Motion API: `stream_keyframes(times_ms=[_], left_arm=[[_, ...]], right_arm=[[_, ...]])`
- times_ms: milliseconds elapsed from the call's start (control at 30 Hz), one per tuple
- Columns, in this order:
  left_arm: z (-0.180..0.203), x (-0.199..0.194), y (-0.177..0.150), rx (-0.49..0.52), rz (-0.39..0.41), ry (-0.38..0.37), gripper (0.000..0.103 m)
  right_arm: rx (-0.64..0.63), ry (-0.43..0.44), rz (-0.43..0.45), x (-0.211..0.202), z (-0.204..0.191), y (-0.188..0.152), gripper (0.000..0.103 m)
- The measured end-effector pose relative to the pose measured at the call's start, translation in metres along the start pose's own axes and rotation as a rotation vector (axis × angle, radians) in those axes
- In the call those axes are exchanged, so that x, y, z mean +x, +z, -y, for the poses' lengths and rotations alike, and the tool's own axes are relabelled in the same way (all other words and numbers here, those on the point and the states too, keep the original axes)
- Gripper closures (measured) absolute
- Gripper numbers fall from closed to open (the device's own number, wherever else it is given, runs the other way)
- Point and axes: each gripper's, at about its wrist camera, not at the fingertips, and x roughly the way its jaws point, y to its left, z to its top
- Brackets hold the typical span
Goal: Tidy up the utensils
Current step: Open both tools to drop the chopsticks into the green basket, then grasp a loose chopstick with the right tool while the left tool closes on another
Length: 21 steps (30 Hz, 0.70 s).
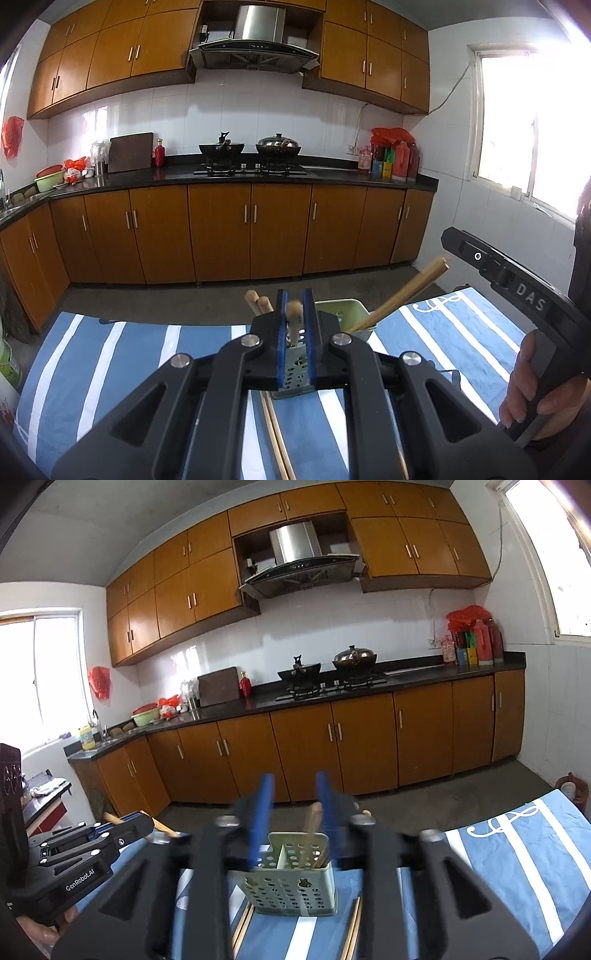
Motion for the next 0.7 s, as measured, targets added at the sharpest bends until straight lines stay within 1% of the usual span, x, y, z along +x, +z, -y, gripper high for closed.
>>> stream_keyframes(times_ms=[233, 300, 367, 400, 500, 567, 600, 633, 700], left_arm=[[-0.009, -0.025, 0.005, -0.034, 0.057, 0.011, 0.079], [-0.014, -0.039, 0.002, -0.044, 0.076, 0.02, 0.075], [-0.02, -0.05, -0.006, -0.05, 0.077, 0.034, 0.073], [-0.022, -0.054, -0.012, -0.051, 0.072, 0.04, 0.073], [-0.032, -0.057, -0.037, -0.056, 0.019, 0.072, 0.071], [-0.04, -0.05, -0.061, -0.061, -0.046, 0.09, 0.071], [-0.043, -0.046, -0.073, -0.066, -0.078, 0.092, 0.071], [-0.047, -0.038, -0.089, -0.08, -0.128, 0.1, 0.071], [-0.053, -0.028, -0.108, -0.102, -0.19, 0.097, 0.071]], right_arm=[[0.007, -0.009, 0.037, -0.027, 0.005, 0.004, 0.068], [0.009, -0.035, 0.04, -0.04, 0.011, -0.001, 0.065], [0.015, -0.06, 0.023, -0.047, 0.021, -0.008, 0.065], [0.021, -0.08, -0.002, -0.049, 0.026, -0.016, 0.065], [0.035, -0.14, -0.107, -0.044, 0.043, -0.043, 0.065], [0.059, -0.16, -0.211, -0.033, 0.055, -0.071, 0.065], [0.077, -0.167, -0.284, -0.025, 0.061, -0.09, 0.065], [0.088, -0.163, -0.328, -0.019, 0.061, -0.1, 0.065], [0.122, -0.136, -0.451, -0.003, 0.065, -0.134, 0.071]])
